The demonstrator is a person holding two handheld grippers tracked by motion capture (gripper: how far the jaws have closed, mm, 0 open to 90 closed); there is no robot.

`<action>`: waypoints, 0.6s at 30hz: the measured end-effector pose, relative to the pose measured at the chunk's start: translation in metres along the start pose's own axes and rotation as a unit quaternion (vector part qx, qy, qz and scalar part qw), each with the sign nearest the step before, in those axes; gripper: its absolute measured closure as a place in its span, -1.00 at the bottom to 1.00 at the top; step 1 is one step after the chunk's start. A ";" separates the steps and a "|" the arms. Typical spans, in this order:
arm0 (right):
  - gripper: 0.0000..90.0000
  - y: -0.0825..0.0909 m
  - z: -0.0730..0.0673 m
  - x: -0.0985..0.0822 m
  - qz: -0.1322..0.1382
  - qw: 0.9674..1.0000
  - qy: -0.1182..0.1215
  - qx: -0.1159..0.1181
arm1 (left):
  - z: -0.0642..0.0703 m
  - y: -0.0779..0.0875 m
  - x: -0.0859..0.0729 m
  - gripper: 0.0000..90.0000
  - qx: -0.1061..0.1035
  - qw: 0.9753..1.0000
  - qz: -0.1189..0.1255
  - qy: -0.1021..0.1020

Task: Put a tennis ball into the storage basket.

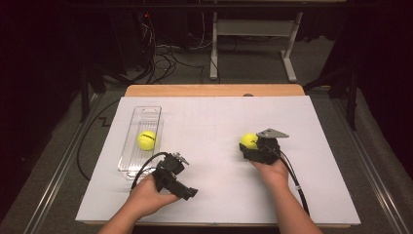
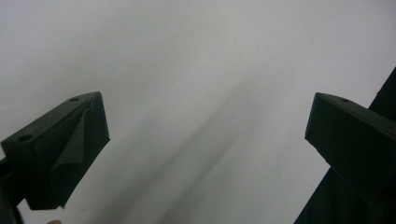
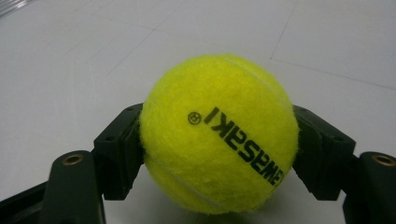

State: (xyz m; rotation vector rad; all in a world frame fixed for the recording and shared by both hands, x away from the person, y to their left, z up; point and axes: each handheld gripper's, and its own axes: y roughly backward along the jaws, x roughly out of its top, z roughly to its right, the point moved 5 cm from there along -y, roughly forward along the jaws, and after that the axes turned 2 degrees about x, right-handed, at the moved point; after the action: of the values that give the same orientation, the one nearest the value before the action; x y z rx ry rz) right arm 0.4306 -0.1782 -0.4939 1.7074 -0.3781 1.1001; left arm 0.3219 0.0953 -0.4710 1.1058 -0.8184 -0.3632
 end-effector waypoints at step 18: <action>-0.39 0.026 -0.004 0.006 0.027 1.000 0.004 0.013 | -0.001 0.001 0.000 -0.98 0.002 1.000 0.001 -0.001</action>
State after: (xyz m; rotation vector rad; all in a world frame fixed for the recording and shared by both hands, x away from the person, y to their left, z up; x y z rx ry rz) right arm 0.4143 -0.1842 -0.4737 1.7239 -0.4082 1.1551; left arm 0.3222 0.0960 -0.4706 1.1084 -0.8226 -0.3603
